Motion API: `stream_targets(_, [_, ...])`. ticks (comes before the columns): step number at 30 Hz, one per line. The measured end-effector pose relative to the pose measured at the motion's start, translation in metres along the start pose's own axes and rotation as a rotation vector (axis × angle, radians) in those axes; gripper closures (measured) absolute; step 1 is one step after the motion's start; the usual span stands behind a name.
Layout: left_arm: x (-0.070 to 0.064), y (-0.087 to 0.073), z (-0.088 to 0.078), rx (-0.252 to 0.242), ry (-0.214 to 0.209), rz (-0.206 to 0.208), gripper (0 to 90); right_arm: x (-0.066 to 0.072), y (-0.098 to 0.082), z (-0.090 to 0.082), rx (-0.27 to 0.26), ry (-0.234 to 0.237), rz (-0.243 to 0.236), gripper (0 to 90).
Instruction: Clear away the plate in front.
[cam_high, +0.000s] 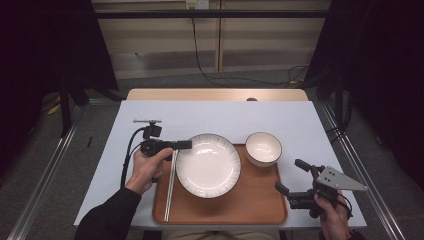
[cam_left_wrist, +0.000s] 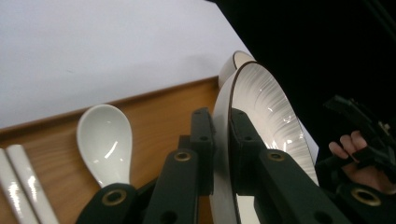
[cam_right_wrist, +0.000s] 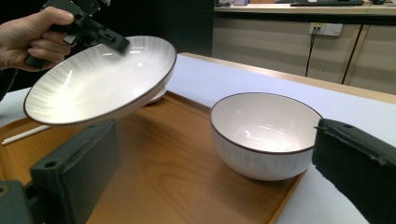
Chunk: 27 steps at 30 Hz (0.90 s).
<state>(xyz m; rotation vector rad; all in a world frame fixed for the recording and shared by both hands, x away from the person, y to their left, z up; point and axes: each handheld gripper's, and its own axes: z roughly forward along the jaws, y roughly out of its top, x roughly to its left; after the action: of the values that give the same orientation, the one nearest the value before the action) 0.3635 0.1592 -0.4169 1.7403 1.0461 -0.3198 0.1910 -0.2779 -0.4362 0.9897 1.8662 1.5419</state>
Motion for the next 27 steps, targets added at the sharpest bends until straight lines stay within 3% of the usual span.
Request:
stream_targets(10, [-0.004, -0.005, 0.014, 0.051, -0.028, 0.023, 82.6, 0.0, 0.0, 0.0, 0.002, 0.001, -0.003, 0.8])
stream_targets(16, [-0.001, -0.014, 0.025, 0.081, -0.031, 0.012, 82.6, 0.001, 0.0, 0.0, 0.002, 0.002, 0.005, 0.8])
stream_targets(27, [0.0, -0.02, 0.038, 0.13, -0.002, 0.024, 82.4, 0.0, 0.0, 0.0, 0.0, 0.002, 0.002, 0.8])
